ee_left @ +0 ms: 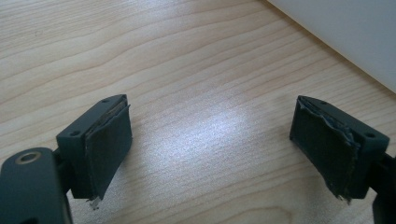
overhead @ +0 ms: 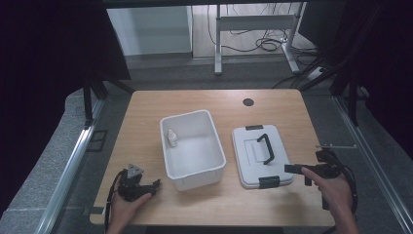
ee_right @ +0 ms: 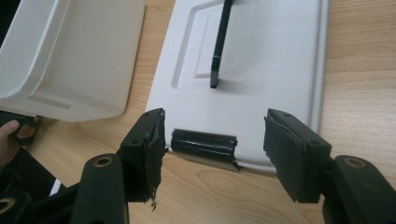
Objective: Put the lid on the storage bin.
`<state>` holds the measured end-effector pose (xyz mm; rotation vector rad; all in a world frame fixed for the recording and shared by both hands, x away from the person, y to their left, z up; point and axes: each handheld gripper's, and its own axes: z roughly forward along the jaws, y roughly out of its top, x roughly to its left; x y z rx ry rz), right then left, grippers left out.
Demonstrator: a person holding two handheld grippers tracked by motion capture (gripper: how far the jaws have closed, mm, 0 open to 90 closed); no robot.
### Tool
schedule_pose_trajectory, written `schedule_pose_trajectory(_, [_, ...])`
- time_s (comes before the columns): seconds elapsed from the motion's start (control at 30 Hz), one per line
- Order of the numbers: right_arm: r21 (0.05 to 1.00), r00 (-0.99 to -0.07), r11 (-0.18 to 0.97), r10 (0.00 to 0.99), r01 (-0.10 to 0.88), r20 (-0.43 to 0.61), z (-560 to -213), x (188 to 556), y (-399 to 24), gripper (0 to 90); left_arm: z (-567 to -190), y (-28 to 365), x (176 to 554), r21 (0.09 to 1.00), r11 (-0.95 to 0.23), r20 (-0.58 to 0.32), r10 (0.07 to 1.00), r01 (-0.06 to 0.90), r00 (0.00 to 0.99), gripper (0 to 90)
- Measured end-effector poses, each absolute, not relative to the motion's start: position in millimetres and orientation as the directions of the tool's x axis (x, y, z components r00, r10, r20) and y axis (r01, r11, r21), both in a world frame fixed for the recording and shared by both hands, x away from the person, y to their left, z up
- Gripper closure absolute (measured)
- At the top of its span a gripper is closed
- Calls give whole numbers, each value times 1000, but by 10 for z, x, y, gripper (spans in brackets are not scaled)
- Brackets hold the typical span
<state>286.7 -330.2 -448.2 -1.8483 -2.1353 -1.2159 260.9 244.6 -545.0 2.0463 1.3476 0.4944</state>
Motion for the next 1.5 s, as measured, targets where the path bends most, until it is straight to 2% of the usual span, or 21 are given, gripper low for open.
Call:
schedule_pose_trajectory(1.13, [390, -265, 51, 812, 919, 520, -4229, 3418, -2991, 441, -5451, 2448, 2597, 683, -272, -34, 915, 678, 402, 129])
schedule_pose_trajectory(1.5, [377, -274, 78, 821, 923, 500, -4158, 3587, -2910, 440, -5452, 2448, 2596, 683, -272, -34, 915, 678, 401, 129])
